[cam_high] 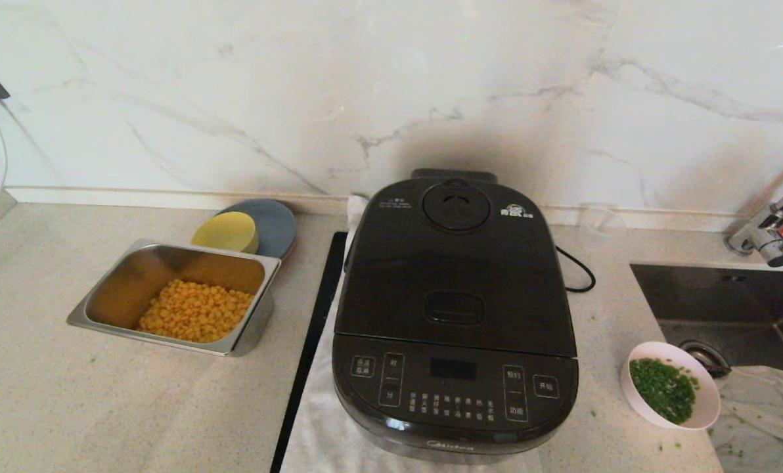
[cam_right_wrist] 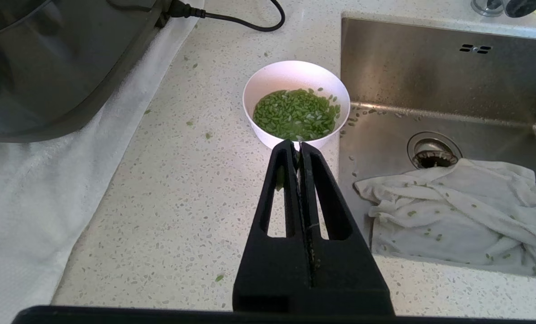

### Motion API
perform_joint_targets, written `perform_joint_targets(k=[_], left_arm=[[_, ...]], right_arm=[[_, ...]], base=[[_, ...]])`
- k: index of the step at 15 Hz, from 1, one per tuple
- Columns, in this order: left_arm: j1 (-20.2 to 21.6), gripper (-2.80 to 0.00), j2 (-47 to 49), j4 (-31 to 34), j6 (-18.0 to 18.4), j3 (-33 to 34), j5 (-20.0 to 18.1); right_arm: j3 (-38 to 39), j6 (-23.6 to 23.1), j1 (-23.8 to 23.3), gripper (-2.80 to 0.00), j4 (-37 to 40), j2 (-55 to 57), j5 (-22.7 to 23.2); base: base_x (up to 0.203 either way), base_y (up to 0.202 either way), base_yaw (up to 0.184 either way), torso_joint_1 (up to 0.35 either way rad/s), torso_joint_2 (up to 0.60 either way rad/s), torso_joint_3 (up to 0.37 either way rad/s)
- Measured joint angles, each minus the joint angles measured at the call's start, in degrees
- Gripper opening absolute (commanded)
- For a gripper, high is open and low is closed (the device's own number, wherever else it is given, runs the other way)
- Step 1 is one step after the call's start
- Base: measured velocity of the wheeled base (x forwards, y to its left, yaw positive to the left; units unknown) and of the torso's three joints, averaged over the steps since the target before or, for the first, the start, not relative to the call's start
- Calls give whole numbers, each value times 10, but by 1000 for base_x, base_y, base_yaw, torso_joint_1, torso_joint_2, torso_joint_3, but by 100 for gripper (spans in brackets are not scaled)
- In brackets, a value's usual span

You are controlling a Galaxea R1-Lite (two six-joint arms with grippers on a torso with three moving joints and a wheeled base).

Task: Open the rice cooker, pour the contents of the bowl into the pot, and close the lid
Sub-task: Open the rice cooker

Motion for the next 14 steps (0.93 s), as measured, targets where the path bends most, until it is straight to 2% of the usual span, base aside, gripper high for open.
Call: perform_joint_targets(k=[4, 6, 8, 11, 14], left_arm=[[0, -280, 0, 1, 7, 0, 14], [0, -280, 1, 7, 7, -30, 14], [0, -280, 24, 24, 5, -105, 4], [0, -280, 130, 36, -7, -239, -34], [-1, -280, 293, 44, -59, -398, -92]], right_arm=[[0, 0, 0, -280, 0, 0, 0], [0, 0, 0, -280, 0, 0, 0], [0, 0, 0, -280, 0, 0, 0], [0, 0, 0, -280, 0, 0, 0], [0, 0, 0, -280, 0, 0, 0]], base=[[0, 0, 0, 0, 0, 0], [0, 0, 0, 0, 0, 0], [0, 0, 0, 0, 0, 0], [0, 0, 0, 0, 0, 0], [0, 0, 0, 0, 0, 0]])
